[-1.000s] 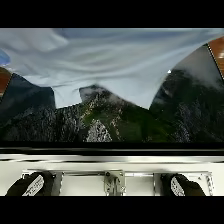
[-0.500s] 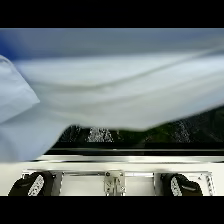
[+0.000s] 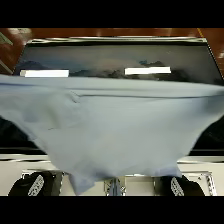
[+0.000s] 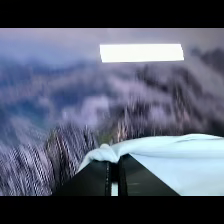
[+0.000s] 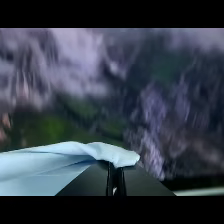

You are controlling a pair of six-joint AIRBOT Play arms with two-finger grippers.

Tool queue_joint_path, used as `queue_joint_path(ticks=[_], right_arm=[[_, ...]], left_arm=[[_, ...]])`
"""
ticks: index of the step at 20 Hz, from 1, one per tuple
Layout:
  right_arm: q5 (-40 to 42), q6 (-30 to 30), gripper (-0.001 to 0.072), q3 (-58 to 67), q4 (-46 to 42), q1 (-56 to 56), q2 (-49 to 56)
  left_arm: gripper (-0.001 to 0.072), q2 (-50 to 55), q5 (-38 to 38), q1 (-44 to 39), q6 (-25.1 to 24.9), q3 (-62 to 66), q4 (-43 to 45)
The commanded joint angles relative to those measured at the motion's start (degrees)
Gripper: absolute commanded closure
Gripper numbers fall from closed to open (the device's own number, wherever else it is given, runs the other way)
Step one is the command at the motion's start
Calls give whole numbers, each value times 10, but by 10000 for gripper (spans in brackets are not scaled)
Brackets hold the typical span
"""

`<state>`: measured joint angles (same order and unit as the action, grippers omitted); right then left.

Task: Fold the shirts.

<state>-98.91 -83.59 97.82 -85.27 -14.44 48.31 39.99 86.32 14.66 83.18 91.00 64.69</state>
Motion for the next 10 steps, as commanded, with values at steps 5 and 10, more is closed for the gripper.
queue_joint_path(ticks=[5, 10], right_arm=[[270, -12, 653, -192, 86, 9, 231], [520, -12, 653, -192, 89, 75, 386]], left_arm=[[669, 212, -226, -47, -15, -235, -4], [669, 442, -362, -106, -30, -144, -7]])
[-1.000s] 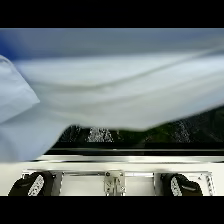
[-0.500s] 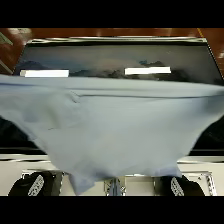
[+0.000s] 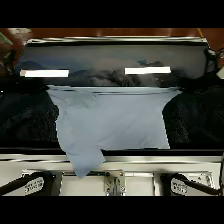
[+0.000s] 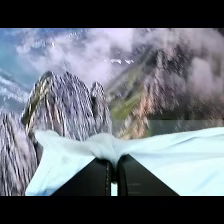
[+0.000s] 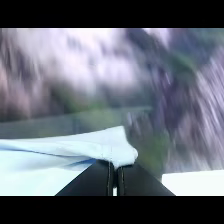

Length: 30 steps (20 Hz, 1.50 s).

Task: Fold the shirts.

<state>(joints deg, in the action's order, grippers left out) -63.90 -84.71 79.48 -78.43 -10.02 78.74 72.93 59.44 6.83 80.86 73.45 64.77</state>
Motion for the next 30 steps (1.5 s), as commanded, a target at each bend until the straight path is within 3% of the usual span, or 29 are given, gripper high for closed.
queue_joint_path(ticks=[1, 4, 6, 8, 14, 21, 24, 30], right_arm=[[224, -1, 653, -9, 21, 42, 102], [344, -14, 653, -9, 24, 52, 150], [372, -35, 653, -9, 25, 51, 177], [370, -38, 653, -9, 27, 51, 197], [282, -31, 652, -9, 64, 52, 197], [2, -30, 653, -9, 24, 22, 177], [-35, -33, 652, -9, 27, 19, 199], [-30, -45, 653, -9, 30, 19, 209]], left_arm=[[669, 142, -117, -35, -6, 50, -14], [669, 190, -214, -47, -6, 74, -27], [669, 205, -255, -48, -6, 74, -28], [669, 223, -248, -46, -6, 74, -28], [669, 243, -118, -44, -5, 74, -28], [669, 230, 130, -17, -22, 57, -15], [669, 230, 148, -17, -16, 25, -10], [669, 231, 146, -7, 0, 4, 9]])
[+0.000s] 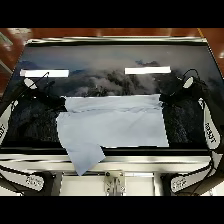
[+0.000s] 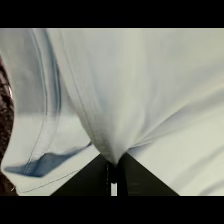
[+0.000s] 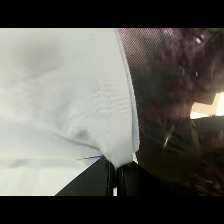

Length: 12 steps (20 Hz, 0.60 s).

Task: Fold the shirts.

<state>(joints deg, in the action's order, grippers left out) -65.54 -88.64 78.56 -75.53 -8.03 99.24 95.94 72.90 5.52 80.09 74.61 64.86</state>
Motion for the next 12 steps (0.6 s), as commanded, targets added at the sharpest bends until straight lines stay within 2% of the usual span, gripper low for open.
queue_joint_path(ticks=[1, 6, 10, 12], right_arm=[[-18, -5, 653, 0, 0, -1, 3], [-23, -6, 653, 0, 8, -16, 3], [-19, -8, 652, 0, 40, -10, 6], [-21, -8, 627, 0, 49, -7, 8]], left_arm=[[669, 1, 12, 12, 16, -7, 8], [669, 0, 32, 46, 16, 14, 7], [669, 9, 15, 39, 16, 13, -11], [668, 15, 18, 30, 16, 14, -16]])
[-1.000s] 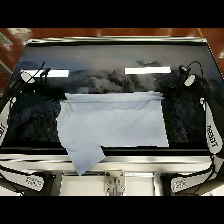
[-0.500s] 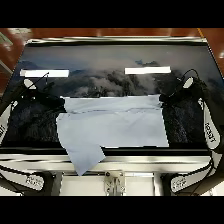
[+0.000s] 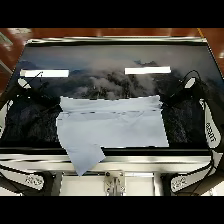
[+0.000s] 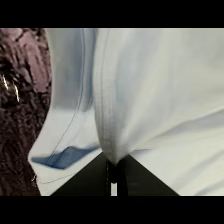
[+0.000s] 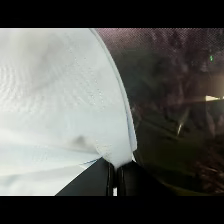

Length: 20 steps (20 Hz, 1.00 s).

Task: Fold the shirts.

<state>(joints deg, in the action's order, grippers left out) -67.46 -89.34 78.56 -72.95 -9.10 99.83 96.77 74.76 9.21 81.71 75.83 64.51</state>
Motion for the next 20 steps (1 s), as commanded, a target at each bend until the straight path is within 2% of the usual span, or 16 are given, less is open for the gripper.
queue_joint_path(ticks=[1, 2, 3, 6, 8, 11, 14, 15, 16, 20], right_arm=[[-9, 0, 623, 0, 31, 3, 2], [-22, 3, 398, 0, 37, 2, 0], [-38, 14, 176, 0, 36, -1, -3], [-127, 61, 154, 0, 13, -25, -39], [-192, 70, 154, 0, -55, -54, -76], [-253, 89, 154, -15, -92, -127, -137], [-215, 96, 154, -74, -80, -206, -216], [-198, 96, 154, -93, -58, -232, -235], [-186, 97, 154, -108, -35, -250, -247], [-173, 105, 154, -141, -14, -268, -255]], left_arm=[[627, 8, 5, -9, 0, 1, -15], [428, 7, 14, -9, 8, 2, -15], [180, 5, 29, -6, 21, 4, -14], [167, -17, 95, 16, 24, 10, -14], [177, -49, 140, 39, 22, 7, -13], [182, -135, 158, 67, -14, -73, -12], [181, -252, 126, 101, -55, -275, -22], [182, -280, 117, 111, -77, -330, -31], [182, -306, 100, 123, -78, -379, -35], [182, -342, 66, 143, -106, -480, -41]])
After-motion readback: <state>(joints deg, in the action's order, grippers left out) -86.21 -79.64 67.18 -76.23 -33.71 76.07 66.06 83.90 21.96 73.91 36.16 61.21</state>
